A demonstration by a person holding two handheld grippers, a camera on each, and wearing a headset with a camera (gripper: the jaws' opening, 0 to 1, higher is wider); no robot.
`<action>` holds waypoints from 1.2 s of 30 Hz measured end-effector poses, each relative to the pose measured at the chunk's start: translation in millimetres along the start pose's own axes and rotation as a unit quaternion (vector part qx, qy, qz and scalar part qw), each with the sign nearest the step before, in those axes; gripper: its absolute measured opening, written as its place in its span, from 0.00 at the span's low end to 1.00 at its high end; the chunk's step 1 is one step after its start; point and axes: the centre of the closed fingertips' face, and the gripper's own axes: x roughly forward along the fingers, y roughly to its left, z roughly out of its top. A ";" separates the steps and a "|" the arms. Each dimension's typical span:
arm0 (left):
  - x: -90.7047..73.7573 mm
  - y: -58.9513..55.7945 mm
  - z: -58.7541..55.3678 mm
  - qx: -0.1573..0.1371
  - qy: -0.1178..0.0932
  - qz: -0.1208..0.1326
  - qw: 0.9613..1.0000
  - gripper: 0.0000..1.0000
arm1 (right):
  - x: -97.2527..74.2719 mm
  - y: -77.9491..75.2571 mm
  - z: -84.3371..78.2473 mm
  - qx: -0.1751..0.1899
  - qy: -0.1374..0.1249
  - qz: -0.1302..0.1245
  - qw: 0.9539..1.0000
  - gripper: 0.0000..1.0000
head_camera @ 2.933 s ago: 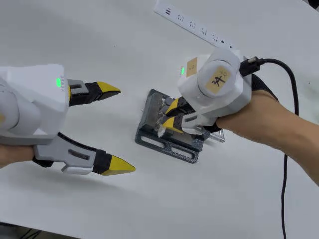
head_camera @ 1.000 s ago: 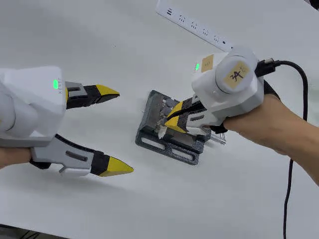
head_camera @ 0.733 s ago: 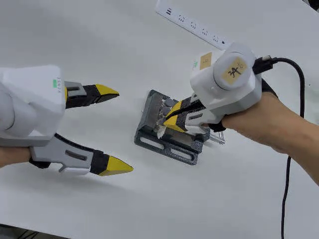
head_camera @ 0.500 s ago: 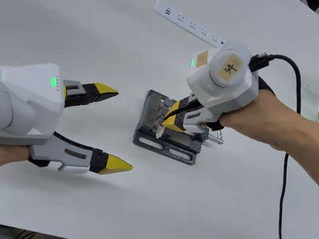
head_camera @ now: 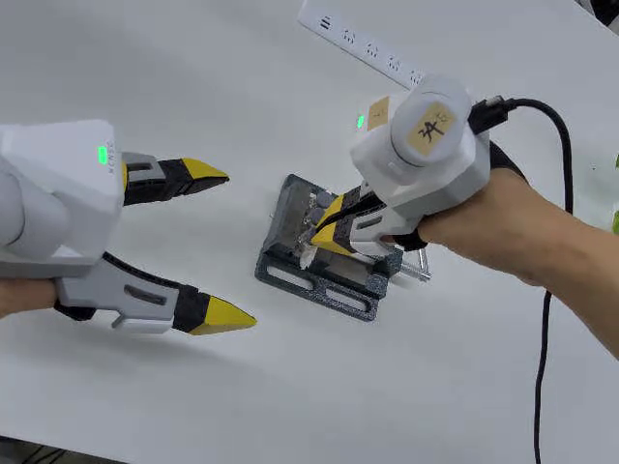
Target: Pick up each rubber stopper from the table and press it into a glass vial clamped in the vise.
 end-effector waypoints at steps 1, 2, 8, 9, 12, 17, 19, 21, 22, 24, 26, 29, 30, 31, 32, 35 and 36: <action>0.0 0.1 0.0 0.000 0.000 0.000 1.000 0.81 | 0.3 -0.2 0.1 -0.002 0.001 0.000 1.000 0.02; 0.0 0.3 0.2 0.000 -0.001 0.000 1.000 0.81 | 0.5 -0.2 0.2 -0.002 0.001 0.000 1.000 0.02; 0.7 1.1 0.5 0.000 -0.002 0.001 1.000 0.81 | 0.8 -0.1 0.4 0.000 0.002 0.004 1.000 0.02; 0.8 1.1 0.6 0.000 -0.003 0.000 1.000 0.81 | 1.0 0.0 0.7 -0.001 0.003 0.004 1.000 0.01; 1.3 1.9 0.8 -0.001 -0.003 0.001 1.000 0.80 | 1.5 -0.1 1.0 0.002 0.004 0.007 1.000 0.02; 1.7 2.1 1.4 0.000 -0.004 0.001 1.000 0.80 | 1.5 -0.4 1.0 0.001 0.003 0.006 1.000 0.01; 1.8 2.0 1.3 0.000 -0.004 0.000 1.000 0.80 | 1.4 -0.1 1.0 -0.001 0.005 0.005 1.000 0.01; 2.1 1.8 1.3 0.000 -0.004 0.000 1.000 0.80 | 1.5 -0.8 0.8 -0.003 0.008 0.006 1.000 0.01; 2.3 1.6 1.2 0.000 -0.004 0.000 1.000 0.80 | 1.5 -1.5 0.7 -0.002 0.009 0.007 1.000 0.01; 2.6 1.4 1.3 0.000 -0.003 -0.001 1.000 0.80 | 1.7 -1.7 0.7 0.000 0.010 0.010 1.000 0.01; 2.6 1.2 1.9 0.001 -0.005 -0.001 1.000 0.80 | 1.8 -0.8 0.4 -0.001 0.012 0.011 1.000 0.02; 2.4 1.5 2.2 0.001 -0.005 0.000 1.000 0.80 | 1.9 0.2 1.4 -0.003 0.017 0.013 1.000 0.02; 2.3 1.6 2.5 0.001 -0.005 0.000 1.000 0.80 | 2.0 0.3 1.6 -0.003 0.018 0.014 1.000 0.02; 2.4 1.6 2.8 0.001 -0.006 0.000 1.000 0.80 | 2.1 -0.5 2.0 -0.002 0.020 0.015 1.000 0.02; 2.4 1.7 3.2 0.001 -0.006 0.000 1.000 0.80 | 2.2 -0.6 2.2 -0.002 0.024 0.016 1.000 0.02; 2.8 1.3 3.7 0.003 -0.005 0.000 1.000 0.80 | 2.4 -1.1 2.2 -0.007 0.033 0.019 0.999 0.02; 2.8 1.0 4.1 0.003 -0.005 -0.001 1.000 0.80 | 2.3 -1.2 2.0 -0.008 0.034 0.020 0.999 0.02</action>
